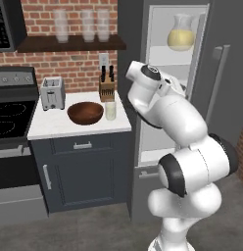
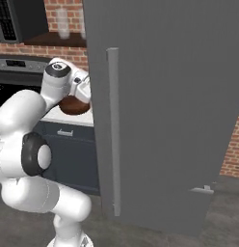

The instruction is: Grab a lemon wedge from the fridge and one ice cube from the ice bowl, and put them in the glass of lemonade.

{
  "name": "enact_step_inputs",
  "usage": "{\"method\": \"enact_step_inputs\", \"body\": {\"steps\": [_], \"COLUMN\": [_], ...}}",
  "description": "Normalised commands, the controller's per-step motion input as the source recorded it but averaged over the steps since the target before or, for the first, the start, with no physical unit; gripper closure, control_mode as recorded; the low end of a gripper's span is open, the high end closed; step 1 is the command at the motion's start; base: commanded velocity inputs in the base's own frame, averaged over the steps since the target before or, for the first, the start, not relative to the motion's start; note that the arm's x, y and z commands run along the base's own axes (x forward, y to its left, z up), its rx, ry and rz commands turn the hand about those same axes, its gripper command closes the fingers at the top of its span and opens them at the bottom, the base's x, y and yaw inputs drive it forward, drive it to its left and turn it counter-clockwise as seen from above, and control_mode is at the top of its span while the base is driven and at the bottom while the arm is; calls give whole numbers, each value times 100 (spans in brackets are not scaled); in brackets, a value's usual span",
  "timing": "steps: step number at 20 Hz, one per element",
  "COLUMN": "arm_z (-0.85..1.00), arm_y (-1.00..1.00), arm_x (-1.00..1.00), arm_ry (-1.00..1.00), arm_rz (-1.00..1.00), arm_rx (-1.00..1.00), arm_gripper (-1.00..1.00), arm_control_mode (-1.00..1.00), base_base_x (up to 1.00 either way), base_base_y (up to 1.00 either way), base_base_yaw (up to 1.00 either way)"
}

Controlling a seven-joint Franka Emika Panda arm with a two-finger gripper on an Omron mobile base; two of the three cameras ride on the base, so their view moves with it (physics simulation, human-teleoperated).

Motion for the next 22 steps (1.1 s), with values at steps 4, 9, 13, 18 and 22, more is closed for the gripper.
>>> {"method": "enact_step_inputs", "body": {"steps": [4, 9, 13, 18, 22], "arm_z": [0, 0, 0, 1, 11], "arm_y": [-100, -100, -100, -100, -36], "arm_x": [-100, -100, -100, -100, -96], "arm_ry": [0, -6, -10, -16, -20], "arm_rz": [-18, -13, -12, -6, 8], "arm_rx": [6, 9, 9, 12, 11], "arm_gripper": [-100, -100, -100, -100, -100], "arm_control_mode": [-100, -100, -100, -100, -100], "base_base_x": [0, 0, 0, 0, 0], "base_base_y": [0, 0, 0, 0, 0], "base_base_yaw": [0, 0, 0, 0, 0]}}
